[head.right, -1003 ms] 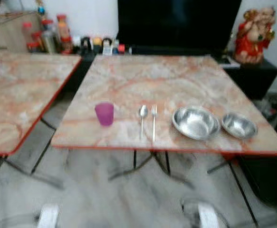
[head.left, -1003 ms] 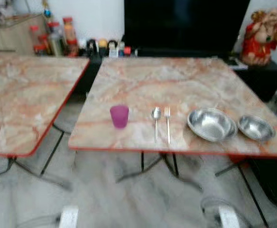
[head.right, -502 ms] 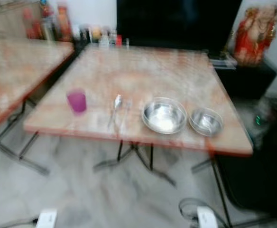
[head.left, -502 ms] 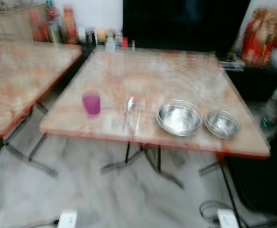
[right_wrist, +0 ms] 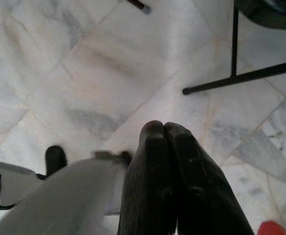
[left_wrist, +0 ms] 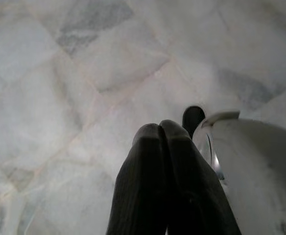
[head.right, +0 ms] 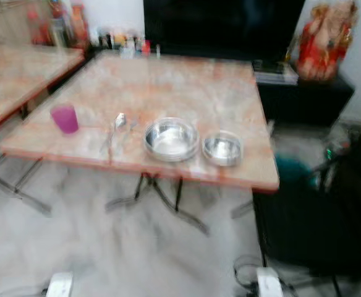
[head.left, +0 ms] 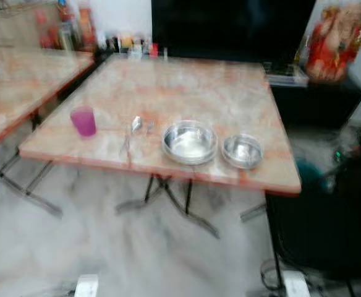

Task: Setting the table

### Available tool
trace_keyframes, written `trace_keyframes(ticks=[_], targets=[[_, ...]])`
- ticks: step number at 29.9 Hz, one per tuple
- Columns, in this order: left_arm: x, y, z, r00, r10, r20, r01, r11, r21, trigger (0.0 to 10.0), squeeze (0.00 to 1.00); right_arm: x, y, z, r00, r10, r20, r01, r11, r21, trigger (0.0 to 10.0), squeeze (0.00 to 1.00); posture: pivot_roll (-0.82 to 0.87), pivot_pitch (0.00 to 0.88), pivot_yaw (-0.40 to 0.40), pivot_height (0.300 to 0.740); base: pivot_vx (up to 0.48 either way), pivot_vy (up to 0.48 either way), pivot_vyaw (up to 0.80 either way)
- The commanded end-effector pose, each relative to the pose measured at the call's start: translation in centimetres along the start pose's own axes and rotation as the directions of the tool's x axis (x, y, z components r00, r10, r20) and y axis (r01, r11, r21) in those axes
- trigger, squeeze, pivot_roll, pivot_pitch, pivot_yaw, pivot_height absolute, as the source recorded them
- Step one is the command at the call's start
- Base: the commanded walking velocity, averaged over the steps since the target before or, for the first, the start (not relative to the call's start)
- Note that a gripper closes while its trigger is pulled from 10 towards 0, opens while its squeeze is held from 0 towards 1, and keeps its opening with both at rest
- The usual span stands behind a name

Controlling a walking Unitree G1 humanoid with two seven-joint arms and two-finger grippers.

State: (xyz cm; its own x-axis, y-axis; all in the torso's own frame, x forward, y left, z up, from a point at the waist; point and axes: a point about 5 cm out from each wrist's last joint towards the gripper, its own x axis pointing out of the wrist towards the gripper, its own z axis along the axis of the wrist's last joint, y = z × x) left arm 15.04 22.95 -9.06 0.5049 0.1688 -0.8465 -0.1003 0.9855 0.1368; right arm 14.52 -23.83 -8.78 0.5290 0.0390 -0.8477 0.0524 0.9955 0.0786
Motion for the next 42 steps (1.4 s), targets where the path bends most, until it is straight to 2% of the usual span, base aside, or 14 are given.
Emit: trace_keyframes(ticks=[1,6,9,10,12,14,15,17,21,29,38,42], targets=[[0.1,-0.1,0.6,1.000,0.004,0.022,-0.004,1.000,-0.008,10.0,0.00,-0.2,-0.6,0.0,1.000,-0.012,0.002,0.012,1.000,0.000,10.0,0.00,0.00,0.001,-0.043,0.740,0.000,0.000,0.00],[0.1,0.8,1.5,0.997,0.037,0.068,-0.035,0.999,-0.031,10.0,0.00,-0.2,-0.6,0.0,1.000,-0.012,0.002,0.012,1.000,-0.003,10.0,0.00,0.00,0.001,-0.043,0.740,0.000,0.000,0.00],[0.1,2.0,3.2,0.986,0.098,0.138,-0.085,0.992,-0.094,10.0,0.00,-0.2,-0.6,0.1,1.000,-0.013,0.006,0.013,1.000,0.007,10.0,0.00,0.00,0.000,-0.049,0.740,0.000,0.000,0.00],[0.1,2.0,3.2,0.986,0.098,0.138,-0.085,0.992,-0.094,10.0,0.00,-0.2,-0.6,0.1,1.000,-0.013,0.006,0.013,1.000,0.007,10.0,0.00,0.00,0.000,-0.049,0.740,0.000,0.000,0.00],[0.0,3.1,5.2,0.966,0.141,0.217,-0.110,0.983,-0.146,10.0,0.00,-0.2,-0.6,0.1,1.000,-0.009,-0.001,0.009,1.000,0.007,10.0,0.00,0.00,0.000,-0.050,0.740,0.000,0.000,0.00],[0.0,3.1,5.4,0.964,0.144,0.226,-0.111,0.982,-0.150,10.0,0.00,-0.2,-0.6,0.1,1.000,-0.008,-0.002,0.008,1.000,0.004,10.0,0.00,0.00,0.000,-0.050,0.740,0.000,0.000,0.00],[-0.1,3.4,6.8,0.949,0.157,0.272,-0.117,0.980,-0.158,10.0,0.00,-0.2,-0.6,0.1,1.000,-0.007,0.002,0.007,1.000,0.011,10.0,0.00,0.00,0.001,-0.051,0.740,0.326,0.000,-0.77],[-0.1,3.5,7.8,0.940,0.162,0.300,-0.118,0.980,-0.160,10.0,0.00,-0.2,-0.6,0.1,1.000,-0.009,0.005,0.009,1.000,0.014,10.0,0.00,0.00,0.001,-0.051,0.740,0.326,0.000,-0.77],[-0.1,2.8,9.5,0.930,0.135,0.342,-0.090,0.985,-0.144,10.0,0.00,-0.2,-0.6,0.2,1.000,-0.017,0.013,0.017,1.000,0.011,10.0,0.00,0.00,0.000,-0.049,0.740,0.343,0.000,0.00],[0.0,1.8,9.3,0.935,0.109,0.337,-0.066,0.988,-0.136,10.0,0.00,-0.2,-0.6,0.1,1.000,-0.014,0.009,0.014,1.000,0.022,10.0,0.00,0.00,0.000,-0.044,0.740,0.350,0.000,0.00],[0.1,1.4,8.4,0.942,0.085,0.324,-0.048,0.991,-0.122,10.0,0.00,-0.2,-0.6,0.0,1.000,-0.014,0.008,0.014,1.000,0.010,10.0,0.00,0.00,0.000,-0.040,0.740,0.329,0.000,-0.22],[0.1,1.4,8.2,0.943,0.082,0.322,-0.045,0.991,-0.123,10.0,0.00,-0.2,-0.6,-0.1,1.000,-0.014,0.009,0.014,1.000,0.011,10.0,0.00,0.00,0.000,-0.040,0.740,0.000,0.000,0.00]])
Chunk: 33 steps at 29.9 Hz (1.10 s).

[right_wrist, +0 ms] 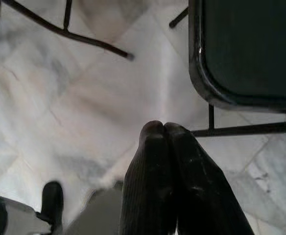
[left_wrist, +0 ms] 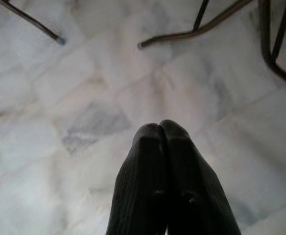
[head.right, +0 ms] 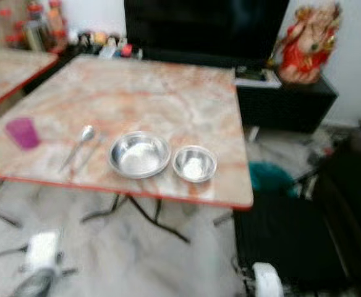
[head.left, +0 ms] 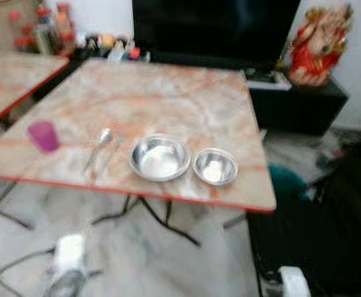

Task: Setting the table

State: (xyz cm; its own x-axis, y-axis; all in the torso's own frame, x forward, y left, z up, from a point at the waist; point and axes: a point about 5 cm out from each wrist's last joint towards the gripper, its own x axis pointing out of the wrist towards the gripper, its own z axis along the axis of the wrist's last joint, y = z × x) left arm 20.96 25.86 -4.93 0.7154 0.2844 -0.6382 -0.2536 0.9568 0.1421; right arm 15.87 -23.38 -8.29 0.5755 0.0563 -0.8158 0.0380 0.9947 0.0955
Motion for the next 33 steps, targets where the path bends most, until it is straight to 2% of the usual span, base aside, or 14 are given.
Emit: trace_keyframes(ticks=[1,9,13,18,20,21,22,23,24,26,27,30,32,33], targets=[[0.1,-1.6,0.6,0.998,-0.049,0.030,0.049,0.999,-0.005,10.0,0.00,-0.7,-1.2,-1.4,0.998,-0.036,-0.047,0.037,0.999,0.012,10.0,0.00,0.00,0.000,-0.041,0.740,0.000,0.000,0.00],[-0.1,-1.6,0.4,0.997,-0.061,0.046,0.060,0.998,0.021,10.0,0.00,-0.7,-1.2,-1.5,0.998,-0.032,-0.055,0.032,0.999,0.003,10.0,0.00,0.00,0.000,-0.040,0.740,0.000,0.000,0.00],[-0.3,-0.7,0.3,0.997,-0.012,0.076,0.013,1.000,-0.014,10.0,0.00,-0.7,-1.1,-1.5,0.998,-0.031,-0.057,0.031,1.000,0.001,10.0,0.00,0.01,0.002,-0.039,0.740,0.000,0.000,0.00],[-0.8,1.9,1.5,0.964,0.181,0.195,-0.164,0.981,-0.103,10.0,0.00,-0.7,-1.1,-1.5,0.998,-0.031,-0.061,0.031,1.000,-0.002,10.0,0.00,0.02,0.005,-0.040,0.740,0.000,0.000,0.00],[-1.3,3.7,1.9,0.923,0.315,0.220,-0.287,0.946,-0.152,10.0,0.00,-0.7,-1.1,-1.5,0.998,-0.030,-0.063,0.029,1.000,-0.005,10.0,0.00,0.03,0.009,-0.046,0.740,0.000,0.000,0.00],[-1.7,4.9,2.0,0.888,0.404,0.221,-0.369,0.911,-0.182,10.0,0.00,-0.7,-1.2,-1.5,0.998,-0.029,-0.064,0.029,1.000,-0.006,10.0,0.00,0.03,0.009,-0.046,0.740,0.000,0.000,0.00],[-1.7,4.9,2.0,0.888,0.404,0.221,-0.369,0.911,-0.182,10.0,0.00,-0.7,-1.2,-1.5,0.998,-0.029,-0.064,0.029,1.000,-0.006,10.0,0.00,0.03,0.009,-0.046,0.740,0.000,0.000,0.00],[-3.1,8.0,2.7,0.770,0.586,0.252,-0.547,0.810,-0.210,10.0,0.00,-0.6,-1.1,-1.5,0.997,-0.027,-0.067,0.026,1.000,-0.012,10.0,0.00,0.03,0.011,-0.051,0.740,0.000,0.000,0.00],[-3.1,8.0,2.7,0.770,0.586,0.252,-0.547,0.810,-0.210,10.0,0.00,-0.6,-1.1,-1.5,0.997,-0.027,-0.067,0.026,1.000,-0.012,10.0,0.00,0.03,0.011,-0.051,0.740,0.000,0.000,0.00],[-4.2,9.8,3.9,0.679,0.667,0.306,-0.629,0.744,-0.226,10.0,0.00,-0.6,-1.1,-1.4,0.997,-0.024,-0.069,0.023,1.000,-0.017,10.0,0.00,0.04,0.012,-0.056,0.740,0.000,0.000,0.00],[-4.5,10.1,4.3,0.656,0.681,0.325,-0.642,0.730,-0.233,10.0,0.00,-0.6,-1.2,-1.4,0.997,-0.023,-0.070,0.022,1.000,-0.019,10.0,0.00,0.04,0.012,-0.056,0.740,0.000,0.000,0.00],[-6.5,11.8,8.4,0.492,0.746,0.448,-0.718,0.639,-0.276,10.0,0.00,-0.6,-1.1,-1.4,0.997,-0.019,-0.073,0.018,1.000,-0.026,10.0,0.00,0.04,0.013,-0.058,0.740,0.000,0.000,0.00],[-7.9,11.5,13.6,0.381,0.701,0.603,-0.697,0.646,-0.311,10.0,0.00,-0.6,-1.2,-1.3,0.997,-0.019,-0.070,0.018,1.000,-0.023,10.0,0.00,0.04,0.015,-0.062,0.740,0.000,0.000,0.00],[-8.7,10.1,18.9,0.328,0.613,0.719,-0.593,0.726,-0.349,10.0,0.00,-0.6,-1.2,-1.2,0.997,-0.021,-0.070,0.019,0.999,-0.026,10.0,0.00,0.05,0.013,-0.063,0.740,0.000,0.000,0.00]])
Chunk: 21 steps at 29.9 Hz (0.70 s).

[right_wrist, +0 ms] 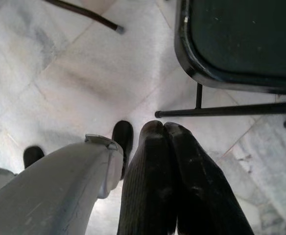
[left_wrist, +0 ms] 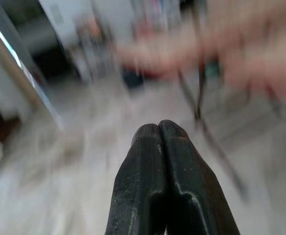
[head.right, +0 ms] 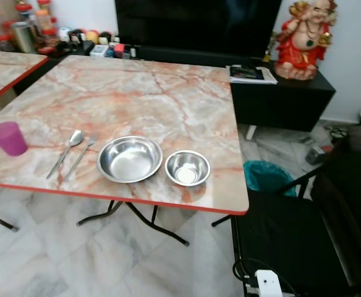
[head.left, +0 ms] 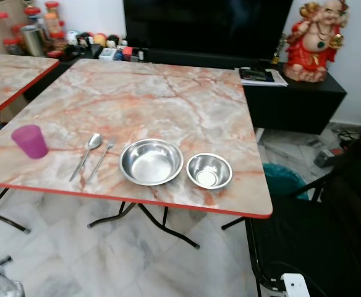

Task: Setting the table

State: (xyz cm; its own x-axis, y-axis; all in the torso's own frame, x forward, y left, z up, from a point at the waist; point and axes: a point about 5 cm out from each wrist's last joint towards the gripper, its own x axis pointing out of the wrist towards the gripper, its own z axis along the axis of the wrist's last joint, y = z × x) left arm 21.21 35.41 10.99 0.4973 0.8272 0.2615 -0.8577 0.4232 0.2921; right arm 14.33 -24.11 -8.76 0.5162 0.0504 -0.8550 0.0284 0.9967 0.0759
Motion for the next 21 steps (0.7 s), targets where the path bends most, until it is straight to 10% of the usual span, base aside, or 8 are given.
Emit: trace_keyframes(ticks=[1,5,10,13,18,19,21], targets=[[2.0,-1.7,5.8,0.981,-0.040,0.192,0.059,0.994,-0.095,10.0,0.00,-0.1,-0.4,0.2,1.000,-0.009,0.000,0.009,1.000,-0.006,10.0,0.00,0.05,0.013,-0.063,0.740,0.000,0.000,0.00],[2.5,-7.3,11.1,0.921,-0.302,0.246,0.363,0.896,-0.258,10.0,0.00,-0.1,-0.4,0.3,1.000,-0.007,-0.001,0.007,1.000,-0.010,10.0,0.00,0.05,0.010,-0.060,0.740,0.000,0.000,0.00],[0.0,-12.8,15.1,0.759,-0.591,0.274,0.652,0.681,-0.335,10.0,0.00,0.0,-0.2,0.3,1.000,-0.011,0.007,0.011,1.000,0.011,10.0,0.00,0.03,0.009,-0.044,0.740,0.000,0.000,0.00],[-1.1,-15.2,15.8,0.684,-0.704,0.191,0.697,0.553,-0.456,10.0,0.00,0.0,-0.1,0.2,1.000,-0.014,0.010,0.014,1.000,0.022,10.0,0.00,0.02,0.012,-0.038,0.740,0.000,0.000,0.00],[-0.9,-16.3,15.7,0.667,-0.740,0.088,0.618,0.484,-0.619,10.0,0.00,0.0,0.0,0.2,1.000,-0.013,0.011,0.013,1.000,0.028,10.0,0.00,0.02,0.017,-0.031,0.740,0.000,0.000,0.00],[-1.0,-16.6,15.5,0.632,-0.774,0.037,0.571,0.433,-0.697,10.0,1.00,0.1,0.0,0.1,1.000,-0.014,0.012,0.013,0.999,0.034,10.0,0.00,0.02,0.018,-0.029,0.740,0.000,0.000,0.00],[-1.4,-16.9,15.3,0.564,-0.826,0.017,0.567,0.372,-0.735,10.0,1.00,0.0,0.0,0.1,1.000,-0.014,0.013,0.013,0.999,0.039,10.0,0.00,0.02,0.021,-0.026,0.740,0.000,0.000,0.00]])
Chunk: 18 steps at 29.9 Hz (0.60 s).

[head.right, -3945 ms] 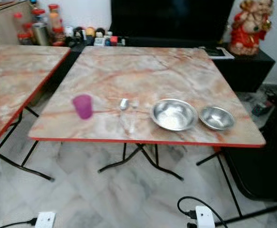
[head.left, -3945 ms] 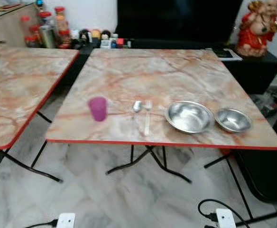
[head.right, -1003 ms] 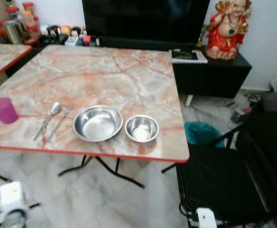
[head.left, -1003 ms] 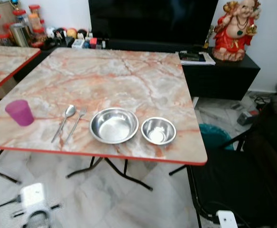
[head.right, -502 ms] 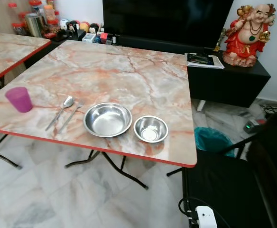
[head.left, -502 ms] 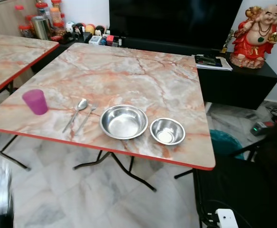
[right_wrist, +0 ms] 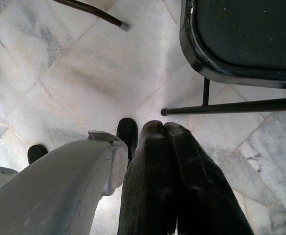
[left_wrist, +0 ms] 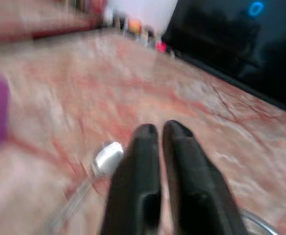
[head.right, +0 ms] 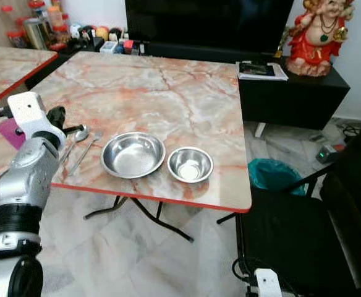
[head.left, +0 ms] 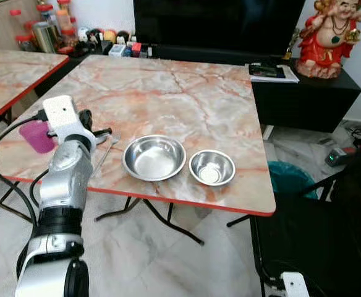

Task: Setting the table

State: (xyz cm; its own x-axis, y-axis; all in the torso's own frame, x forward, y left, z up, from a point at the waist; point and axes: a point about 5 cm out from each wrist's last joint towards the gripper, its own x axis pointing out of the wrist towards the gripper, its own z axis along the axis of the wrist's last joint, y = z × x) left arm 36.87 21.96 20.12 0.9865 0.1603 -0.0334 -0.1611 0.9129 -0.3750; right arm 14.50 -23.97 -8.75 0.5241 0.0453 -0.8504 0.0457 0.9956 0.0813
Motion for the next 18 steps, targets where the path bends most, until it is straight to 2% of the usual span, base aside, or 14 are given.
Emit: trace_keyframes(ticks=[1,2,3,6,8,10,11,12,13,14,17,18], targets=[[-0.1,-0.5,-0.7,0.995,-0.049,-0.091,0.042,0.996,-0.077,10.0,1.00,0.0,-0.1,0.0,1.000,-0.009,0.004,0.009,1.000,0.021,10.0,0.00,0.02,0.021,-0.026,0.740,0.000,0.000,0.00],[-0.2,-0.7,-0.9,0.987,-0.089,-0.130,0.074,0.990,-0.121,10.0,1.00,0.0,-0.1,-0.1,1.000,-0.009,0.003,0.009,1.000,0.022,10.0,0.00,0.02,0.025,-0.027,0.740,0.000,0.000,0.00],[-0.3,-0.8,-1.0,0.984,-0.107,-0.140,0.089,0.987,-0.130,10.0,1.00,0.0,-0.1,-0.1,1.000,-0.009,0.003,0.009,1.000,0.022,10.0,0.00,0.02,0.025,-0.027,0.740,0.000,0.000,0.00],[-0.6,-0.9,-1.5,0.966,-0.163,-0.200,0.145,0.984,-0.101,10.0,1.00,0.0,-0.1,-0.1,1.000,-0.005,0.001,0.005,1.000,0.018,10.0,0.00,0.03,0.027,-0.028,0.740,0.000,0.000,0.00],[-0.6,-0.6,-1.8,0.964,-0.140,-0.224,0.131,0.990,-0.054,10.0,1.00,-0.1,-0.1,-0.1,1.000,-0.005,0.001,0.005,1.000,0.020,10.0,0.00,0.03,0.026,-0.029,0.740,0.000,0.000,0.00],[-0.6,-0.6,-1.8,0.964,-0.136,-0.228,0.128,0.990,-0.052,10.0,1.00,-0.1,-0.1,-0.1,1.000,-0.005,0.001,0.005,1.000,0.021,10.0,0.00,0.03,0.026,-0.029,0.740,0.000,0.000,0.00],[-0.7,-0.4,-2.5,0.954,-0.126,-0.272,0.141,0.989,0.035,10.0,1.00,-0.1,-0.1,-0.1,1.000,-0.005,0.001,0.005,1.000,0.020,10.0,0.00,0.03,0.028,-0.027,0.740,0.000,0.000,0.00],[-0.7,-0.4,-2.5,0.954,-0.126,-0.272,0.141,0.989,0.035,10.0,1.00,-0.1,-0.1,-0.1,1.000,-0.005,0.001,0.005,1.000,0.020,10.0,0.00,0.03,0.028,-0.027,0.740,0.000,0.000,0.00],[-0.9,0.4,-4.1,0.936,-0.062,-0.346,0.140,0.968,0.207,10.0,1.00,-0.1,-0.2,-0.1,1.000,-0.005,0.002,0.005,1.000,0.020,10.0,0.00,0.03,0.030,-0.025,0.740,0.000,0.000,0.00],[-1.0,0.5,-4.7,0.926,-0.060,-0.372,0.144,0.969,0.201,10.0,1.00,-0.1,-0.2,-0.1,1.000,-0.005,0.002,0.005,1.000,0.020,10.0,0.00,0.03,0.030,-0.025,0.740,0.000,0.000,0.00],[-1.2,0.3,-5.5,0.913,-0.095,-0.396,0.134,0.989,0.071,10.0,1.00,-0.1,-0.1,-0.1,1.000,-0.004,0.003,0.004,1.000,0.023,10.0,0.00,0.03,0.030,-0.025,0.740,0.000,0.000,0.00],[-1.2,0.3,-5.5,0.912,-0.102,-0.397,0.136,0.989,0.059,10.0,1.00,-0.1,-0.1,-0.1,1.000,-0.004,0.003,0.004,1.000,0.023,10.0,0.00,0.03,0.030,-0.025,0.740,0.000,0.000,0.00]])
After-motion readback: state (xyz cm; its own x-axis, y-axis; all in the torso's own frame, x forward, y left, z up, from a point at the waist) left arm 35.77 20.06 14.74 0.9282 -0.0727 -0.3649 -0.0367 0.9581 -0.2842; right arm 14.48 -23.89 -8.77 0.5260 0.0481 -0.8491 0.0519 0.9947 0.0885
